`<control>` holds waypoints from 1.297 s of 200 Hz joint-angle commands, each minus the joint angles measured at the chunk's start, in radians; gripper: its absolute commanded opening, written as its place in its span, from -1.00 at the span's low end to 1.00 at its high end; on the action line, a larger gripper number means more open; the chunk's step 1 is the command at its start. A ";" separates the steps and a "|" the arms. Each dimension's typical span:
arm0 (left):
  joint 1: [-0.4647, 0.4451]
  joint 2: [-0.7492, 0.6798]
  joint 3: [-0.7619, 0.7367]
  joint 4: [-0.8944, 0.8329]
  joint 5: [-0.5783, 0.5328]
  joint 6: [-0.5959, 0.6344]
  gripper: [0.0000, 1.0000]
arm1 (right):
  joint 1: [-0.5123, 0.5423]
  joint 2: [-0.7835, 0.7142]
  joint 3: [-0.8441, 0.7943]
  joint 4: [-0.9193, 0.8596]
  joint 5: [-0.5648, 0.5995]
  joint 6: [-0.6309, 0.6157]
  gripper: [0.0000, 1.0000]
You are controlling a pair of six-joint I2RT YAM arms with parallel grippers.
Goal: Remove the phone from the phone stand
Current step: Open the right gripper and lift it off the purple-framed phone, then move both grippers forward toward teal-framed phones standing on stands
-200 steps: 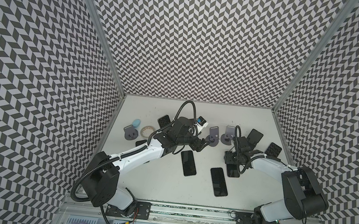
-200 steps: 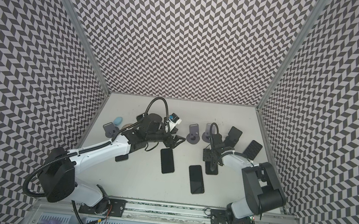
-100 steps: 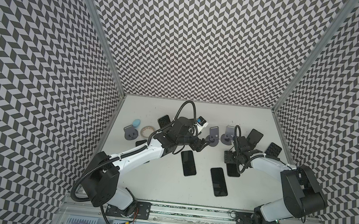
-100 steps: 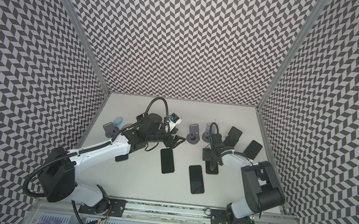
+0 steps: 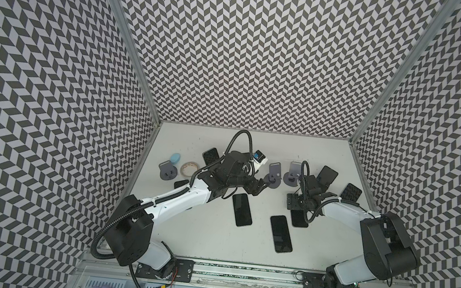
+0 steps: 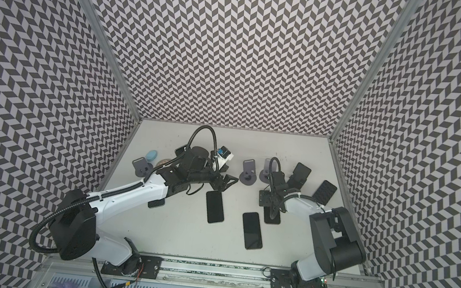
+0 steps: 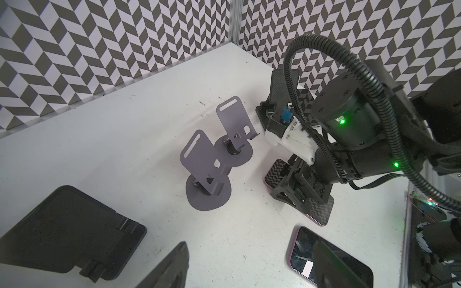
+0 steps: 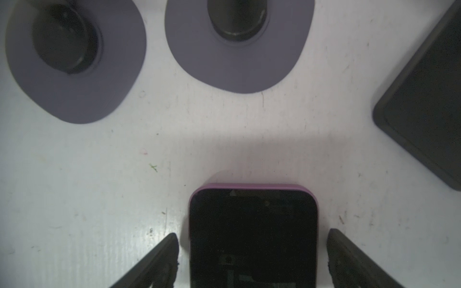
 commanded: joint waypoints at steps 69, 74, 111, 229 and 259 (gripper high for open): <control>-0.002 -0.008 0.017 0.001 -0.049 0.030 0.57 | -0.004 -0.181 -0.011 0.021 -0.043 0.045 0.99; -0.002 -0.014 0.012 0.007 -0.052 0.030 0.57 | -0.002 -0.192 -0.010 0.018 -0.047 0.050 0.99; 0.019 -0.085 -0.018 0.057 -0.088 0.026 0.57 | 0.005 -0.262 -0.002 0.012 -0.090 0.081 0.99; 0.006 -0.274 -0.139 0.117 -0.366 0.010 0.59 | 0.294 -0.381 0.181 -0.129 -0.042 0.172 0.97; 0.007 -0.316 -0.171 0.088 -0.414 0.003 0.61 | 0.341 -0.363 0.212 -0.097 -0.034 0.194 0.94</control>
